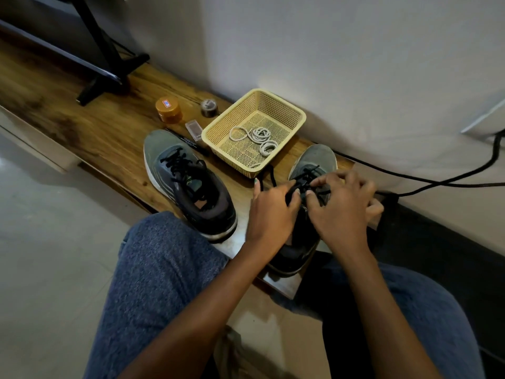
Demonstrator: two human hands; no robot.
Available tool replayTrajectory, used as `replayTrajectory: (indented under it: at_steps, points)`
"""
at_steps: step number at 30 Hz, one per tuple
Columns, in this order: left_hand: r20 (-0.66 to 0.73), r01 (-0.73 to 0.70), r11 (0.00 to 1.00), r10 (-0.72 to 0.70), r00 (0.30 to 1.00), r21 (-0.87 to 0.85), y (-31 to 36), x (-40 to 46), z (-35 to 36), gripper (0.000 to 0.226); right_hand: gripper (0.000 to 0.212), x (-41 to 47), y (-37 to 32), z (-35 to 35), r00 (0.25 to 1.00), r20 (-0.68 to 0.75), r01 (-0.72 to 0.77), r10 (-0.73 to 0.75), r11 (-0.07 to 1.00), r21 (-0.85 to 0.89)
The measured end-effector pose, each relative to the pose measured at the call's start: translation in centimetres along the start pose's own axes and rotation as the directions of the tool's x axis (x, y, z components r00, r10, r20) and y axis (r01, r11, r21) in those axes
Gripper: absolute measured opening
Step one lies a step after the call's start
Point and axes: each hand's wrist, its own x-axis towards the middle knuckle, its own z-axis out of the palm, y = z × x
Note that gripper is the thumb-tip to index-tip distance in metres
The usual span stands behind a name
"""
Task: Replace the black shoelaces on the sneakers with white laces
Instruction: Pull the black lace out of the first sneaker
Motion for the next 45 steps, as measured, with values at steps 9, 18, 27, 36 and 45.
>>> replayTrajectory:
  at_steps: [9, 18, 27, 36, 45]
  points:
    - [-0.037, -0.029, 0.998, 0.027, 0.999, -0.055, -0.7, 0.6, 0.8, 0.037, 0.015, 0.2, 0.1, 1.8, 0.998, -0.017, 0.067, -0.068, 0.996, -0.055]
    - [-0.111, 0.033, 0.989, -0.050, 0.993, -0.147, -1.6, 1.3, 0.8, 0.031, 0.010, 0.7, 1.0, -1.3, 0.965, -0.242, -0.058, 0.102, 0.982, 0.181]
    - [-0.031, 0.014, 0.990, -0.019, 0.999, -0.141, -0.9, 0.6, 0.7, 0.032, 0.021, 1.4, 2.7, -1.6, 0.974, -0.093, -0.199, 0.206, 0.977, 0.079]
    - [0.106, -0.289, 0.955, 0.281, 0.954, 0.063, -1.3, 1.4, 0.7, 0.045, 0.027, 0.5, 1.6, -0.1, 0.987, 0.157, -0.065, 0.022, 0.959, 0.277]
    - [0.043, -0.305, 0.892, 0.308, 0.950, 0.334, -1.2, 1.4, 0.5, 0.040, 0.032, -0.1, 1.2, -0.3, 0.969, 0.241, 0.002, -0.052, 0.979, 0.203]
